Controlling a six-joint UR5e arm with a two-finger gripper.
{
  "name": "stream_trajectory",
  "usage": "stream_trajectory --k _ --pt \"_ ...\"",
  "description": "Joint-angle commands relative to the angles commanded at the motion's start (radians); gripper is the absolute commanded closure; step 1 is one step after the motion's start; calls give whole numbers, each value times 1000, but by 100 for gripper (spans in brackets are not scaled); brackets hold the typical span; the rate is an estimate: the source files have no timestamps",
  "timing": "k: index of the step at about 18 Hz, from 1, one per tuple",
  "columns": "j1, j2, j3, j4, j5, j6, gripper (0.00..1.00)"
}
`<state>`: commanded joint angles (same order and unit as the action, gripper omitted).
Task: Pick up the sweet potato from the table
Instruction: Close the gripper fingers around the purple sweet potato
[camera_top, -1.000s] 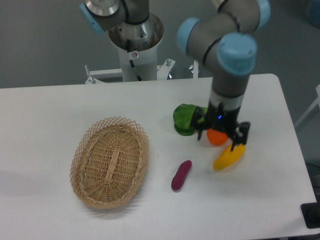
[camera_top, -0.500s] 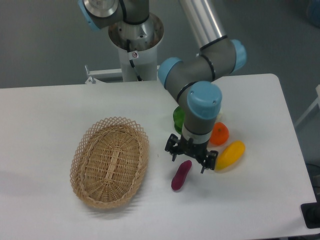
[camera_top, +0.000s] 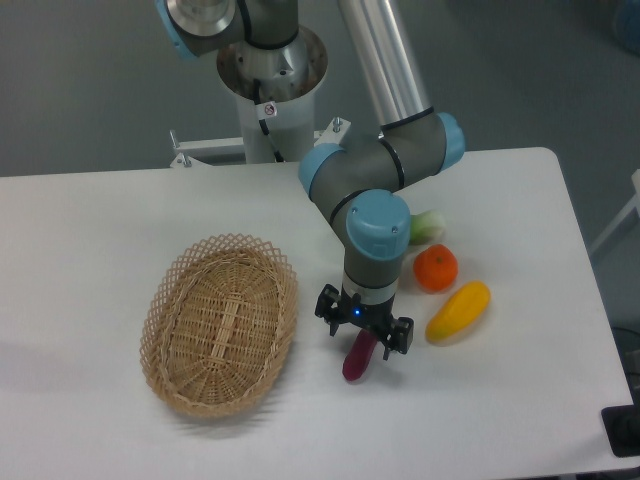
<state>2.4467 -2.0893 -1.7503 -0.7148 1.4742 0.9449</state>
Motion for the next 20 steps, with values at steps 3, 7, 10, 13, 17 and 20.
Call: stream_trajectory --k 3,7,10,13,17,20 --pt "-17 -15 2 0 29 -11 0" --pt "-18 -18 0 2 37 -15 0" --pt "-20 -23 -2 29 41 -15 17" --pt "-20 -22 -2 32 41 -12 40" --pt "-20 -18 0 34 41 -8 57" --pt "-20 -18 5 34 41 -6 60"
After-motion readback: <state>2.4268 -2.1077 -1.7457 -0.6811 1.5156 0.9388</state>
